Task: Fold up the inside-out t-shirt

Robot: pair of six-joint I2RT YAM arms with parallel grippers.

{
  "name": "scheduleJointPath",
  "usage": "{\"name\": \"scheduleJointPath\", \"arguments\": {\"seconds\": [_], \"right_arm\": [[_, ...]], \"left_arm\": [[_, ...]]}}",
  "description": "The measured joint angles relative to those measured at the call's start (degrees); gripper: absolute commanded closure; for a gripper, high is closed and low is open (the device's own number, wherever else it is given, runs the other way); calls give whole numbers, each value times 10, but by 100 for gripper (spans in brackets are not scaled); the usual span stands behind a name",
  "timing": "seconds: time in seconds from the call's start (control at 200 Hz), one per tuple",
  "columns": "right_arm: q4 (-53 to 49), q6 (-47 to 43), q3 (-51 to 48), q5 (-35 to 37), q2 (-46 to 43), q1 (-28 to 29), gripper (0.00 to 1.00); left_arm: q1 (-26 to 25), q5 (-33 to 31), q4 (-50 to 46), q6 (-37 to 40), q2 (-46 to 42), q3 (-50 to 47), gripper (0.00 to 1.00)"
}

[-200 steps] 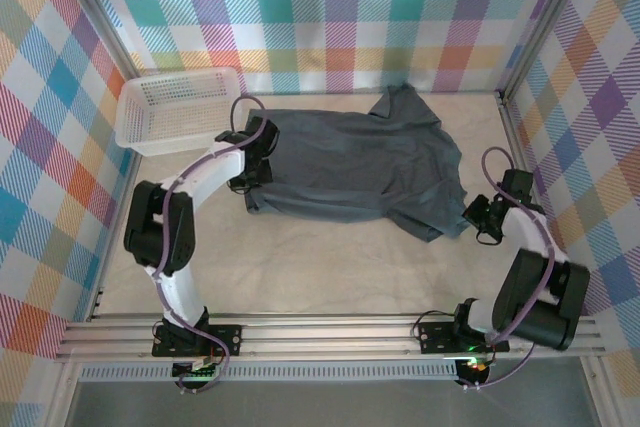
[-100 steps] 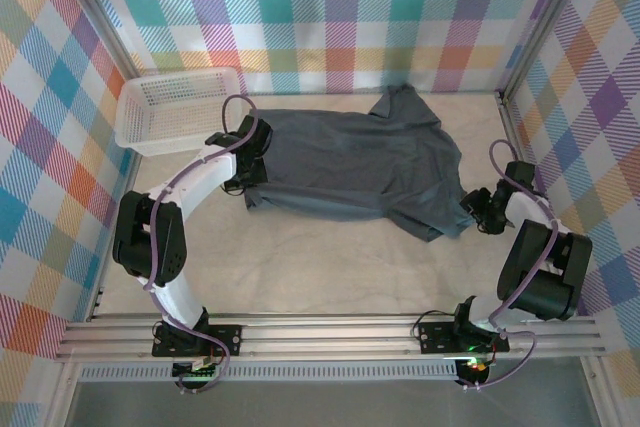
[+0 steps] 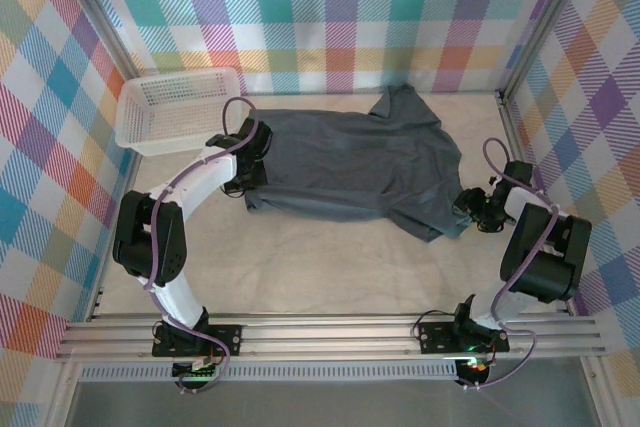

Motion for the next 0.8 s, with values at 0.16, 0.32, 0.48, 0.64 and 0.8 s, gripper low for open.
{"name": "scheduleJointPath", "arguments": {"seconds": [0.16,0.32,0.48,0.64,0.8], "right_arm": [[-6,-7,7,0,9,-5,62],[-6,-3,6,6,6,-4,61],[-3,10,-22,12,-38,-4,77],[-4,21,-25,12,-46,-4,100],[-13,29,-24,12,-49,-4,100]], "left_arm": [[0,0,0,0,0,0,100],[0,0,1,0,0,-3,100],[0,0,1,0,0,-5,100],[0,0,1,0,0,-5,100],[0,0,0,0,0,-8,100]]}}
